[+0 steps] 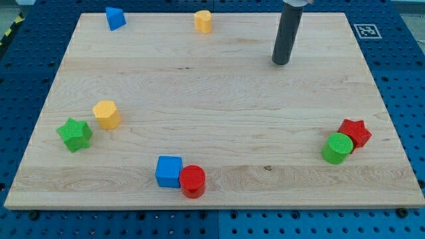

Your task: Point your arm to the yellow hexagon

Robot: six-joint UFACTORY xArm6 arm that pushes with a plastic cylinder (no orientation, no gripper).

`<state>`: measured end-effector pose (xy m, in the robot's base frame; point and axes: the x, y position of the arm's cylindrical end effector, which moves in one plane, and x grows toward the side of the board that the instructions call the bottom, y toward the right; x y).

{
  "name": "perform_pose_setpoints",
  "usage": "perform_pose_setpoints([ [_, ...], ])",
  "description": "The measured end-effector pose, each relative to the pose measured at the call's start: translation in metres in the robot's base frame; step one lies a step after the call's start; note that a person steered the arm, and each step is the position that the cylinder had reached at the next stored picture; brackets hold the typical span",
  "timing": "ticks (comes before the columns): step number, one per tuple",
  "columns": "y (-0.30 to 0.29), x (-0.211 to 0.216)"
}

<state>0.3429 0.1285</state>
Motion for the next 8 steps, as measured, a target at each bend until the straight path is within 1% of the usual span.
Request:
perform_pose_setpoints([
  [3, 0.000, 0.007],
  [4, -0.024, 0.013],
  [5, -0.081, 0.035],
  [6, -0.150, 0.051],
  [7, -0.236, 0.058],
  [8, -0.321, 0.073],
])
